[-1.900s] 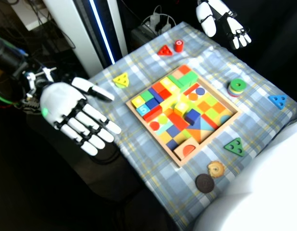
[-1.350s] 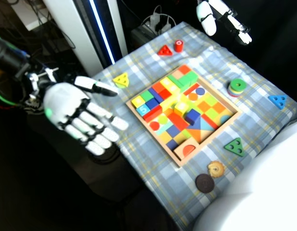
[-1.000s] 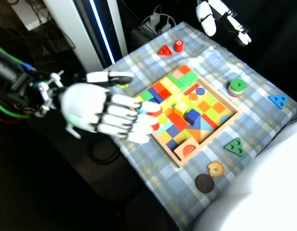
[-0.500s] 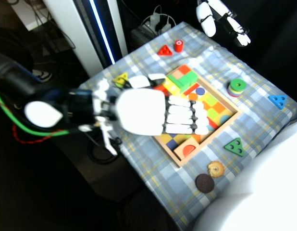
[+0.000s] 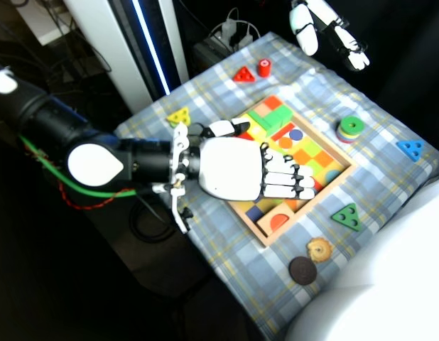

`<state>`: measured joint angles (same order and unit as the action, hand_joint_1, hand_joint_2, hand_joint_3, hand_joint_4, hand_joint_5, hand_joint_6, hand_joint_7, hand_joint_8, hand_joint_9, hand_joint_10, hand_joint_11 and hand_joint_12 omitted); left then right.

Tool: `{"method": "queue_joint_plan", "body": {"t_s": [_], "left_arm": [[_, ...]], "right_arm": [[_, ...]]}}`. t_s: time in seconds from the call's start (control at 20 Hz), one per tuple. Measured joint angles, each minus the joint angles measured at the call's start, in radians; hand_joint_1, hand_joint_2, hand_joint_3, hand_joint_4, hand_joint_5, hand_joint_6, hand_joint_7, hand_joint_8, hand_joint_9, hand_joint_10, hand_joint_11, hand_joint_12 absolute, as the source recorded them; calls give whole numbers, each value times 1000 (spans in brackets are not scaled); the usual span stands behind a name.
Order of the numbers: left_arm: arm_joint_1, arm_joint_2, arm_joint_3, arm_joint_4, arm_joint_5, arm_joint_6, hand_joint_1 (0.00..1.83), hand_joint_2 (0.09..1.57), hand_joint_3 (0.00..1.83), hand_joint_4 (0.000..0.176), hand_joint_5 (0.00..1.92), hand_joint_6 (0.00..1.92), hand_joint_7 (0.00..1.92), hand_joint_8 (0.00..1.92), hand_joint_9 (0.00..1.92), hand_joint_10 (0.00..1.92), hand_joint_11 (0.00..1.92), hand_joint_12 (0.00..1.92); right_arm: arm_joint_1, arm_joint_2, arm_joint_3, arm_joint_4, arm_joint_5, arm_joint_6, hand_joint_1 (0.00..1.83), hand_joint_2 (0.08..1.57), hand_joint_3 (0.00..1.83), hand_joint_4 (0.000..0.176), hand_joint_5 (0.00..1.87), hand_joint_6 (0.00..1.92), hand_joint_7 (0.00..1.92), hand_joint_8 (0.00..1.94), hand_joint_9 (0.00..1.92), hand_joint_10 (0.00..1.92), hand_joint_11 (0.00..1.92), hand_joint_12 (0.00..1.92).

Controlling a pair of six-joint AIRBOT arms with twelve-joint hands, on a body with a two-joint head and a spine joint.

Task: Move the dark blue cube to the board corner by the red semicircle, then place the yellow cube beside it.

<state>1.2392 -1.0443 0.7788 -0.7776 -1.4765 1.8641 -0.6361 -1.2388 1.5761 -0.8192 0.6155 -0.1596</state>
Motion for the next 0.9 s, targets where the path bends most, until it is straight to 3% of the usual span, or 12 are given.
{"method": "queue_joint_plan", "body": {"t_s": [0.05,0.1,0.3,0.4,0.45,0.5,0.6,0.65,0.7,0.75,0.85,0.9], "left_arm": [[0,0,0,0,0,0,0,1377,10,20,156,4,155,4,97,12,0,0],[0,0,0,0,1,0,0,1383,12,29,153,2,147,0,90,8,0,0],[0,0,0,0,3,0,0,1380,9,48,140,1,137,5,96,11,0,0],[0,0,0,0,3,0,0,1374,5,42,140,1,146,7,104,14,0,0],[0,0,0,0,3,0,0,1381,8,36,148,4,152,9,107,14,0,0],[0,0,0,0,3,0,0,1372,4,52,146,3,152,8,111,16,0,0],[0,0,0,-1,3,0,0,1373,4,52,142,1,139,2,107,14,0,0],[0,0,0,0,3,0,0,1377,6,41,150,4,142,3,110,15,0,0],[0,0,0,0,3,0,0,1375,4,41,141,0,127,0,99,10,0,0],[0,0,0,-1,3,0,0,1380,6,37,143,2,126,1,100,10,0,0],[0,0,0,0,3,0,0,1363,0,53,151,5,140,7,98,9,0,0],[0,0,-1,-1,3,0,0,1367,0,53,145,2,131,2,94,7,0,0]], "right_arm": [[0,0,0,-7,-1,0,0,952,0,9,433,1,27,0,0,0,0,0],[0,0,0,-11,-3,1,0,949,0,0,443,4,19,0,0,0,0,0],[3,0,-2,-17,-14,3,0,953,0,0,421,1,32,6,0,0,0,0],[3,8,-19,-16,-29,3,0,866,0,0,395,0,13,0,0,0,0,0],[4,14,-26,-17,-33,3,0,854,0,28,392,0,2,0,0,0,0,0],[4,28,-38,-24,-43,3,0,854,0,52,380,0,0,0,0,0,0,0],[4,53,-50,-32,-60,3,0,870,0,95,373,0,4,1,0,0,0,0],[4,69,-55,-32,-71,3,0,880,0,94,380,3,9,3,0,0,0,0],[3,79,-57,-32,-77,3,0,880,0,68,374,1,2,0,0,0,0,0],[3,94,-66,-31,-89,2,0,878,0,66,373,0,2,1,0,0,0,0],[3,114,-84,-21,-107,-21,0,890,0,81,385,5,6,2,0,0,0,0],[3,122,-95,-12,-113,-39,0,872,0,95,385,4,9,3,0,0,0,0]]}}
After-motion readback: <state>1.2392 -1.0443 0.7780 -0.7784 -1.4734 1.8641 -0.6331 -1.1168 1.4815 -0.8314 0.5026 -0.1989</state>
